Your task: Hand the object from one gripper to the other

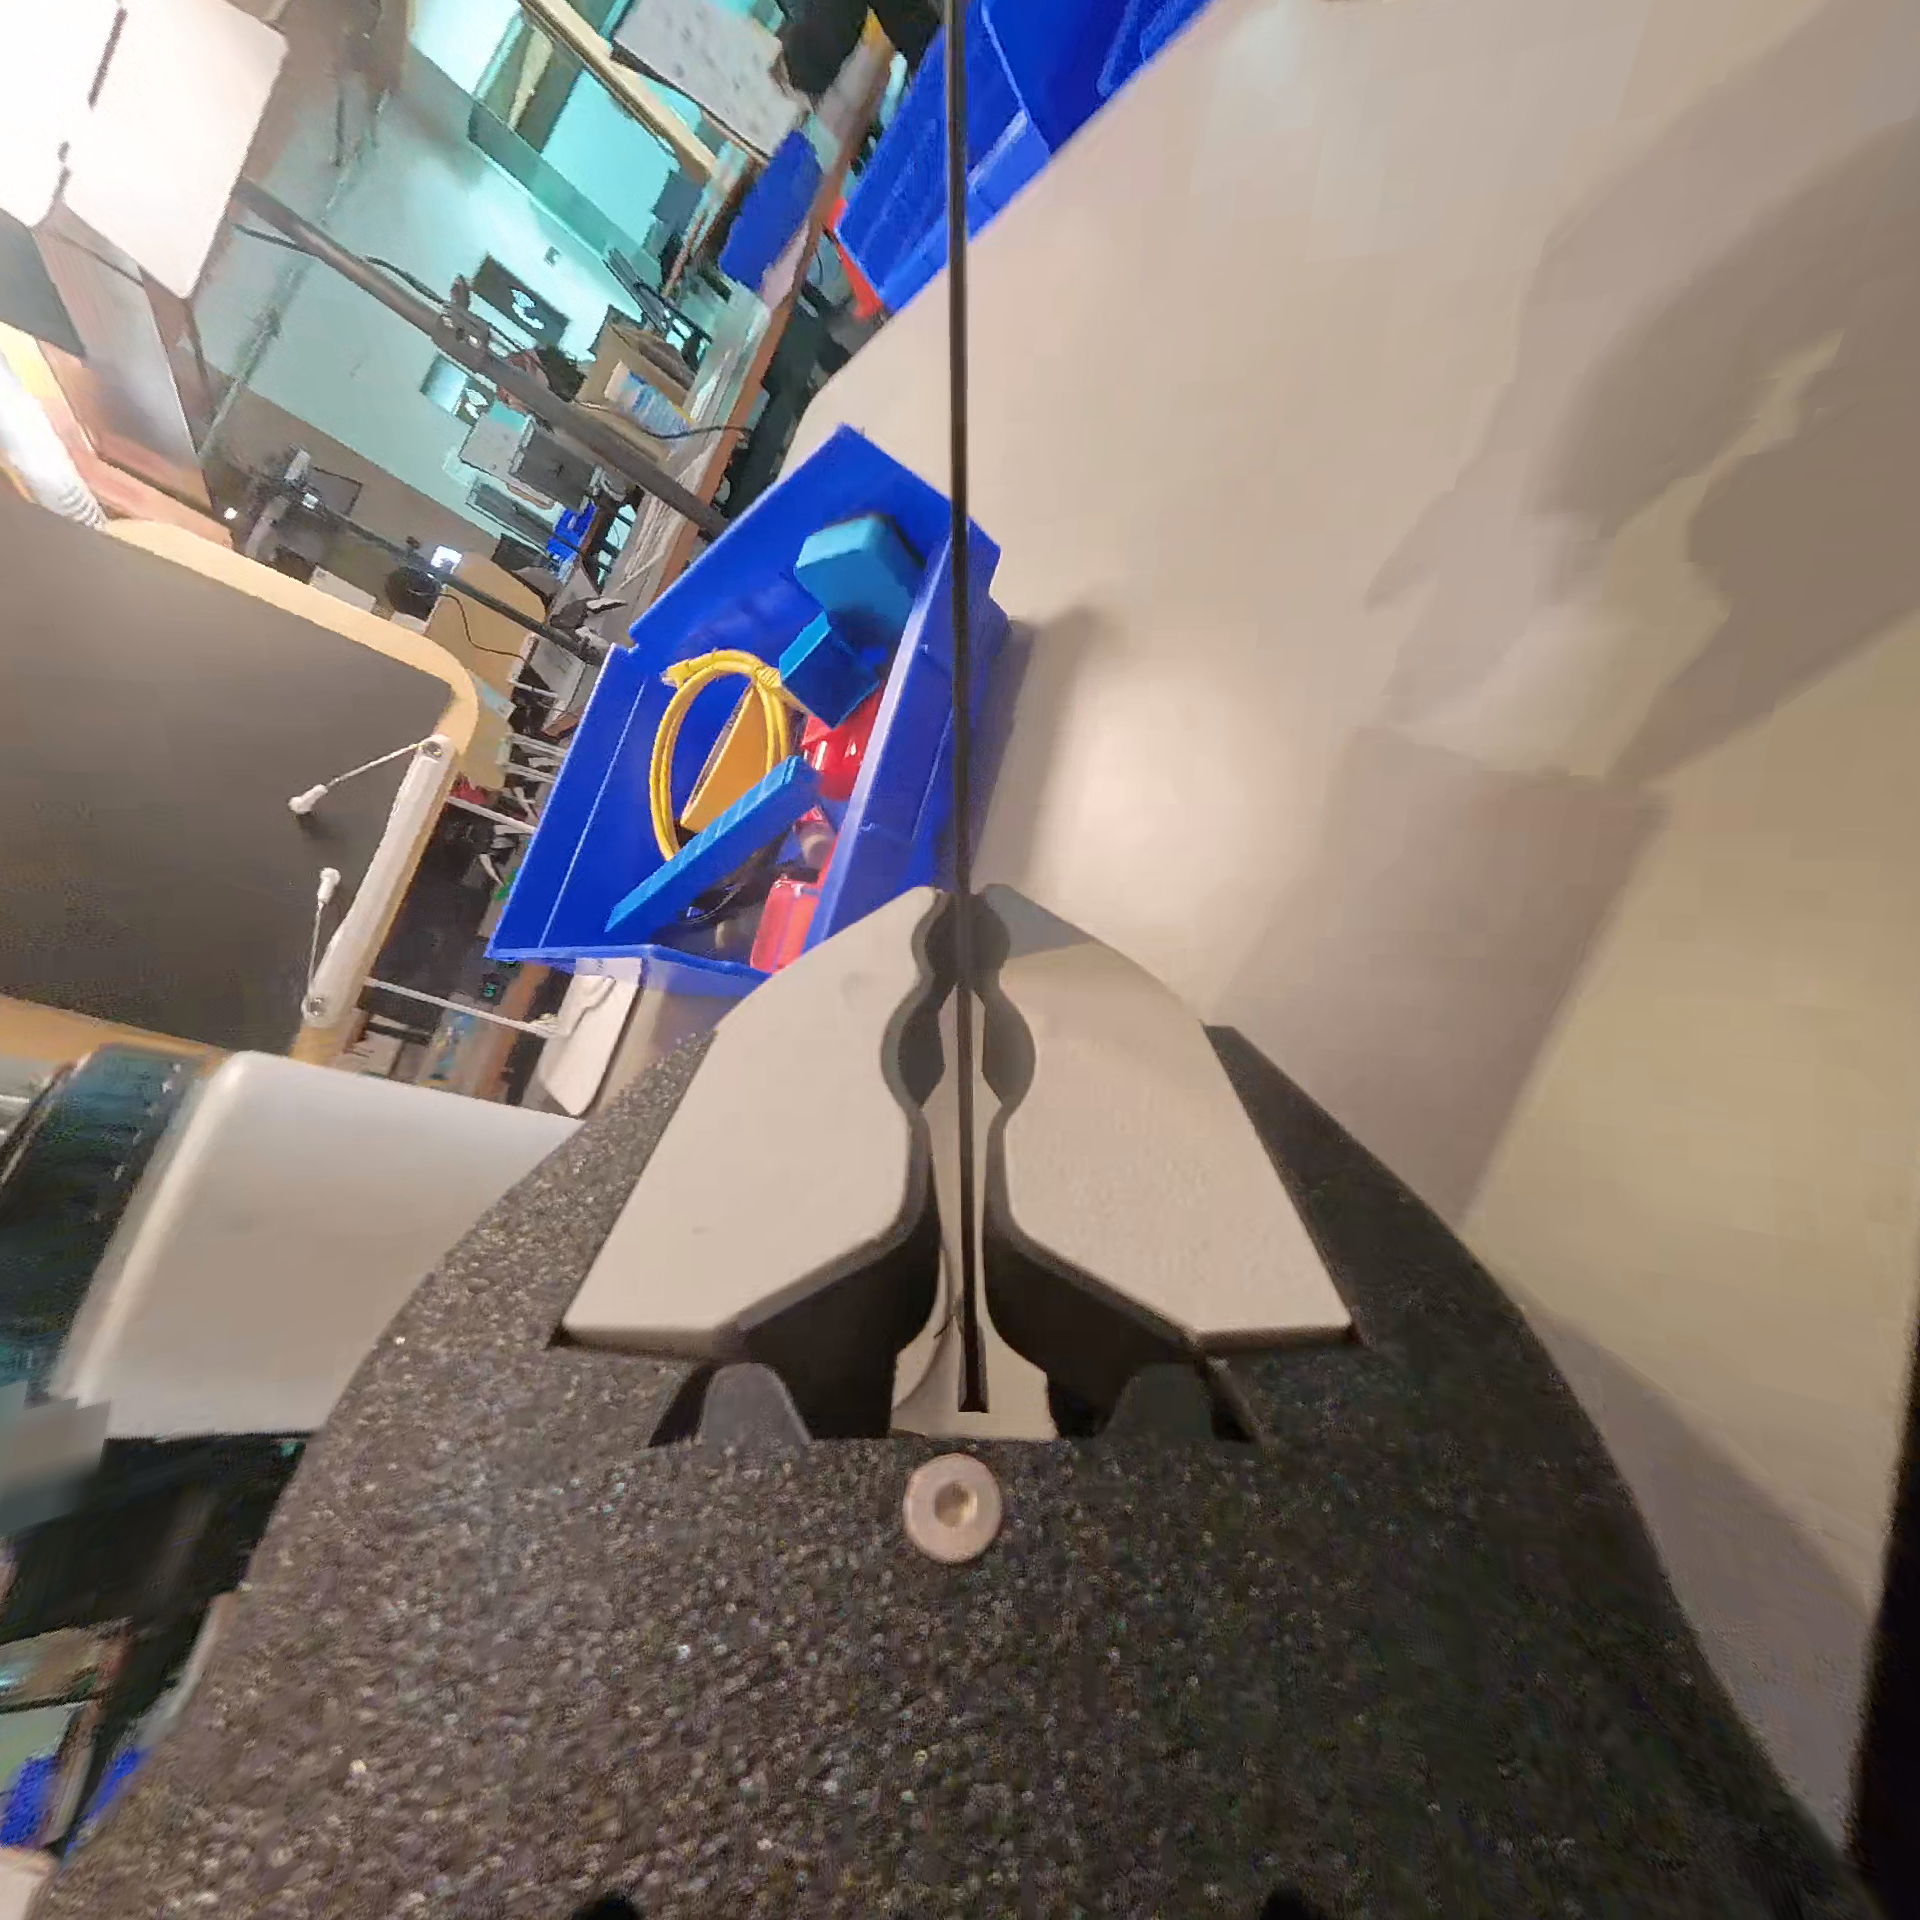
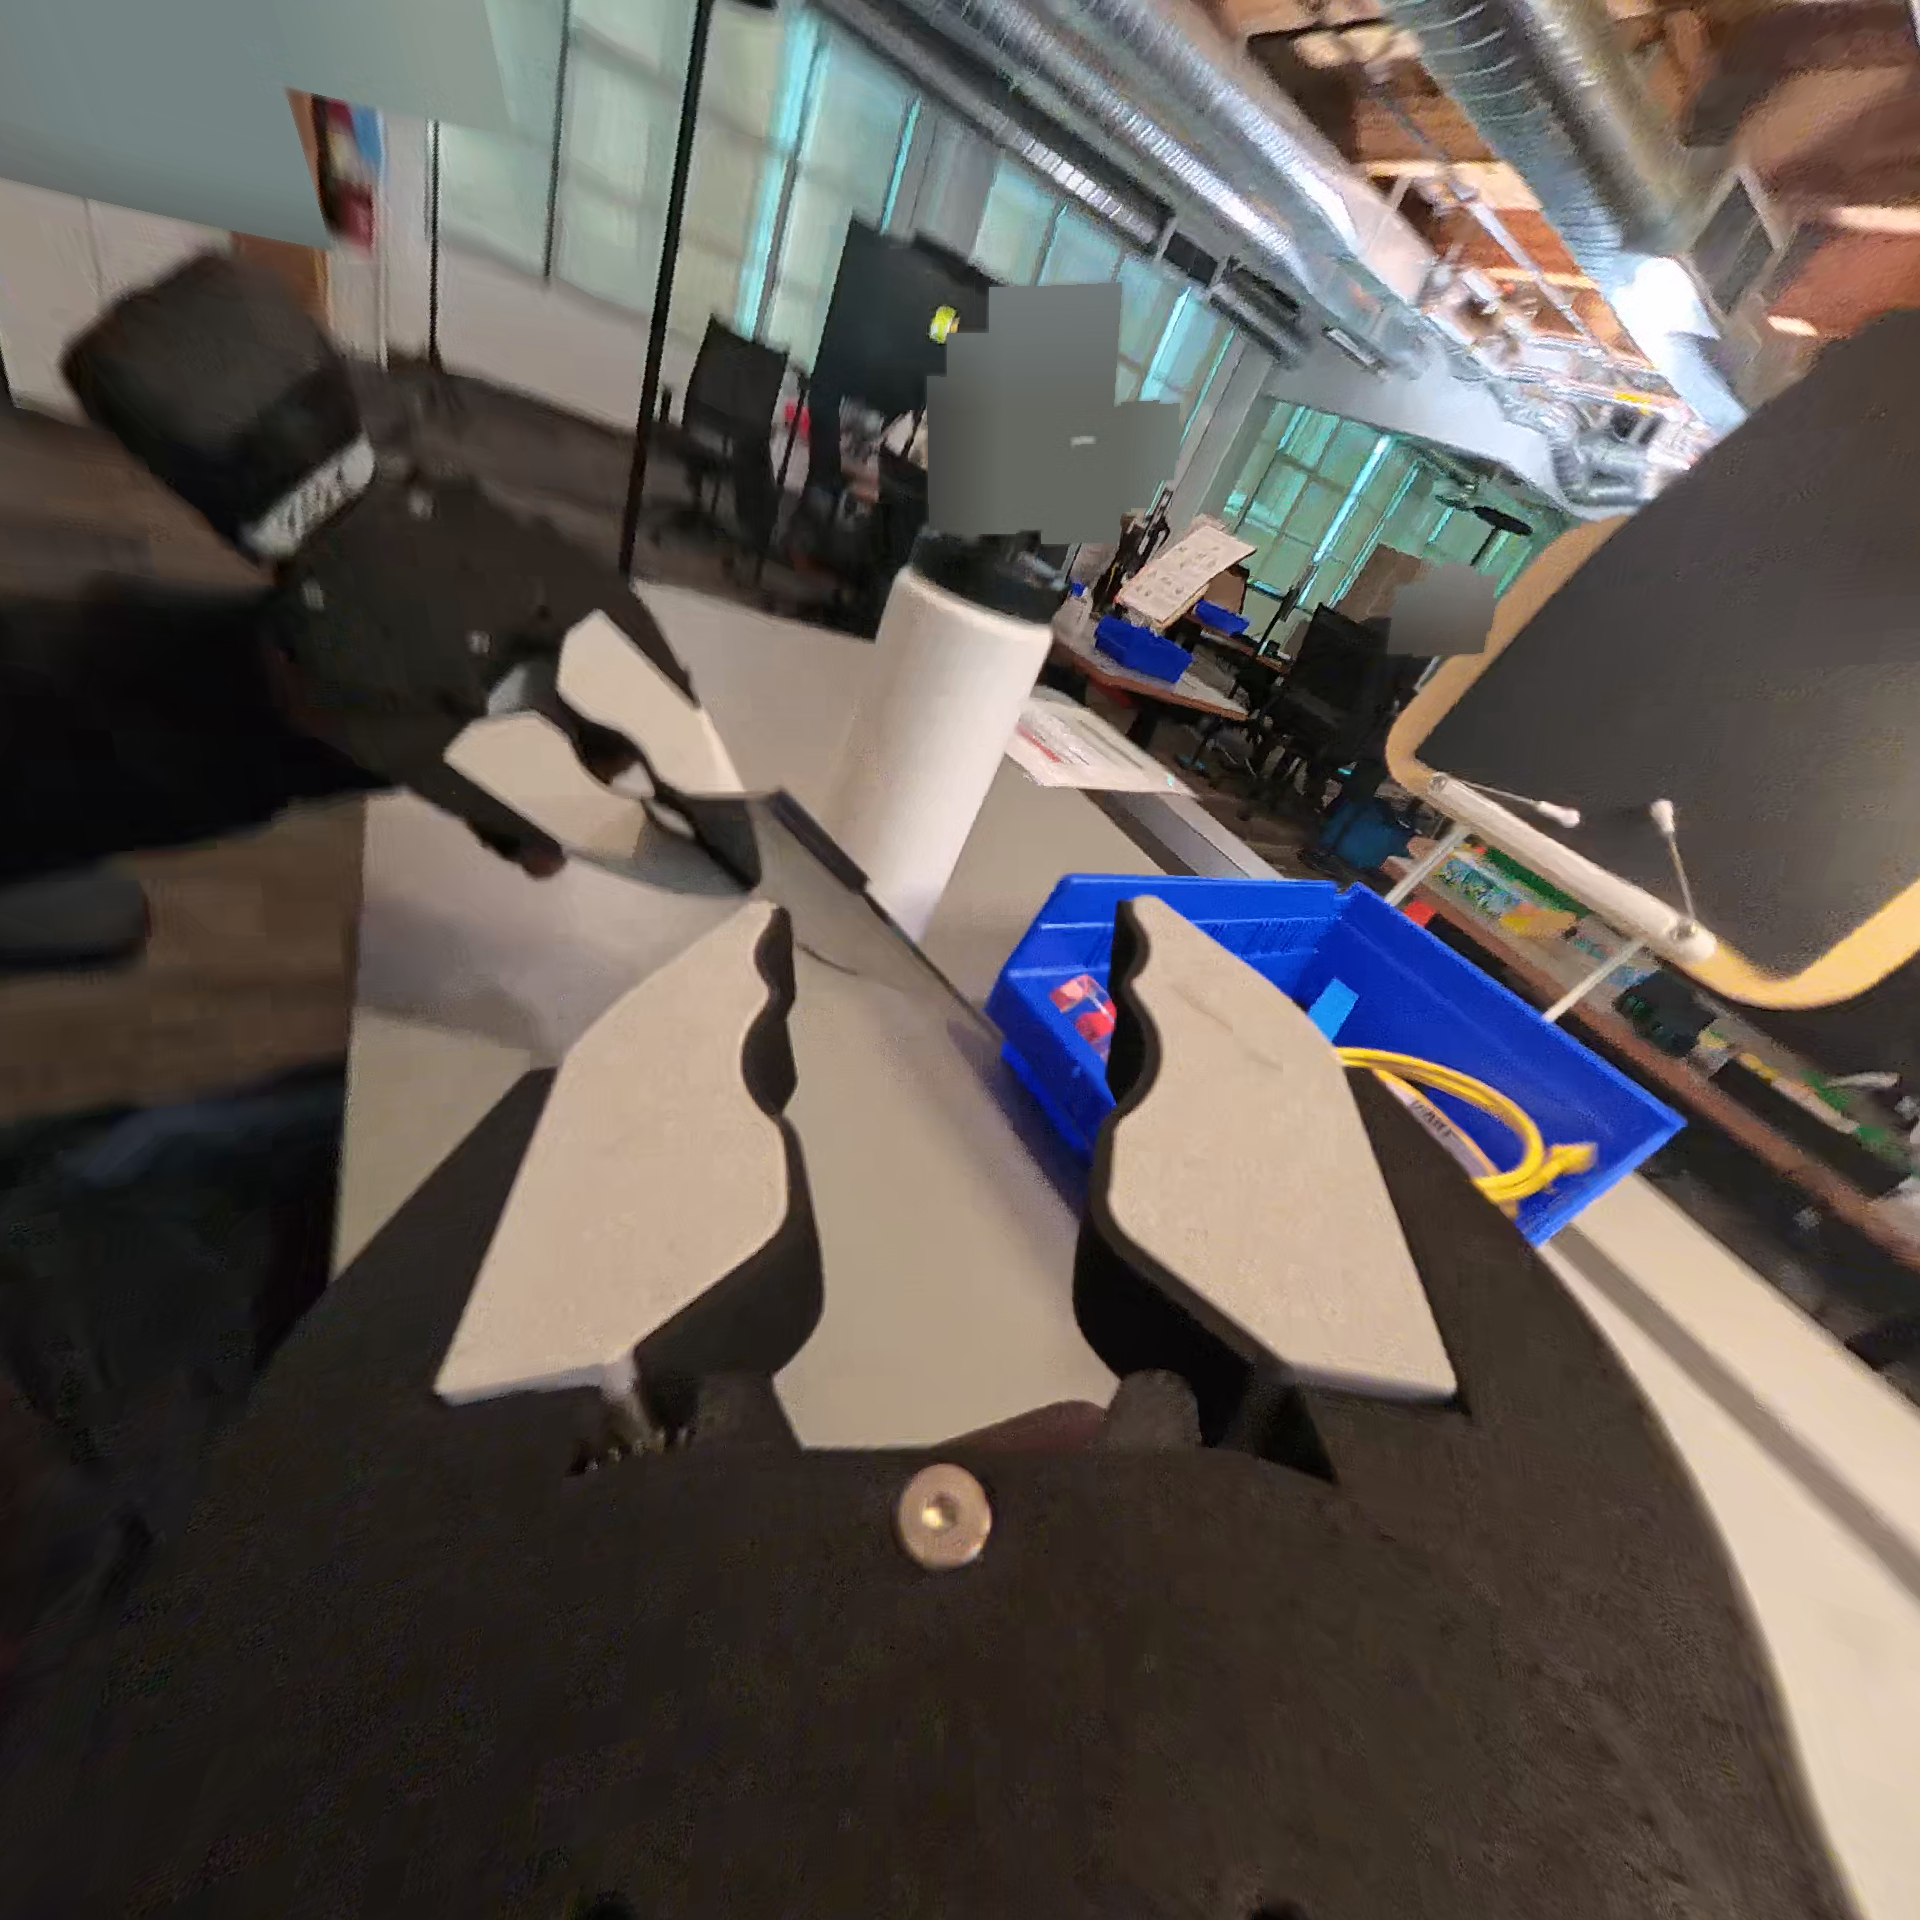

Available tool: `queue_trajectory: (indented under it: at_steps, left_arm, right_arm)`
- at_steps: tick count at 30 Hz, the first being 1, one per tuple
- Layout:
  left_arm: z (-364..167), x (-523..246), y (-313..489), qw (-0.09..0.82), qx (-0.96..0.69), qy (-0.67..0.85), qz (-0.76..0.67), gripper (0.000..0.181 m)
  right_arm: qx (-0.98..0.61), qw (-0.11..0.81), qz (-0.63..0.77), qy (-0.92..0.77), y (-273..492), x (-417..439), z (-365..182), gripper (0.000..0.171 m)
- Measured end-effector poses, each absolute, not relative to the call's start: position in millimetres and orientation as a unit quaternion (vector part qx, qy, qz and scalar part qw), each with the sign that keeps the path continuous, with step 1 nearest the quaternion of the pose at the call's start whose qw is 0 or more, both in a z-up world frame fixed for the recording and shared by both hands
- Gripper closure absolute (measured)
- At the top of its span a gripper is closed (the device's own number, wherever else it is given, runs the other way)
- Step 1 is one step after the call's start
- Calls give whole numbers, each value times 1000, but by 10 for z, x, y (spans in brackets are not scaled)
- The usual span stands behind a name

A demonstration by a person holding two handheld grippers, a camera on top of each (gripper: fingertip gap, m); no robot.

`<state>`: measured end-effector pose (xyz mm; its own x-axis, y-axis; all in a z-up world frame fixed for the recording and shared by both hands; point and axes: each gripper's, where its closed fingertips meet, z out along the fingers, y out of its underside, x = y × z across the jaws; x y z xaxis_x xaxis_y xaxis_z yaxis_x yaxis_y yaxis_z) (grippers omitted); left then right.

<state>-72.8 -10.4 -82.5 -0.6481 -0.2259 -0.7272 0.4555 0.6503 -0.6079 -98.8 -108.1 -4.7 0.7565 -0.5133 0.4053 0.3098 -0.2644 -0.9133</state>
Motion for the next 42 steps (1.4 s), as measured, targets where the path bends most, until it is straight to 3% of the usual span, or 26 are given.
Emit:
queue_trajectory:
  at_steps: [5, 7, 9, 13, 19, 26, 42]
  left_arm:
    - [-913, -630, -207, 388, 99, 821, -406, 179]
    - [-937, -554, -218, 376, 97, 825, -410, 179]
    - [-897, -439, -207, 375, 82, 817, -430, 176]
    - [-652, -314, -159, 343, 36, 778, -526, 145]
    - [-405, -392, -174, 244, 17, 719, -650, 150]
    - [-515, -346, -391, 158, 1, 724, -672, 153]
    - [-647, -347, -384, 168, 9, 727, -666, 158]
  right_arm:
    - [-790, 531, -304, -30, -804, -915, -391, 119]
    - [-797, 515, -313, -44, -789, -797, -462, 160]
    - [-800, 517, -301, -47, -787, -704, -483, 164]
    - [-800, 517, -301, -34, -857, -472, -435, 170]
    - [-793, 510, -333, 16, -1151, -16, -235, 169]
    - [-812, 510, -282, 33, -1228, 127, -185, 170]
    - [-788, 447, -405, 128, -1401, 1304, 215, 169]
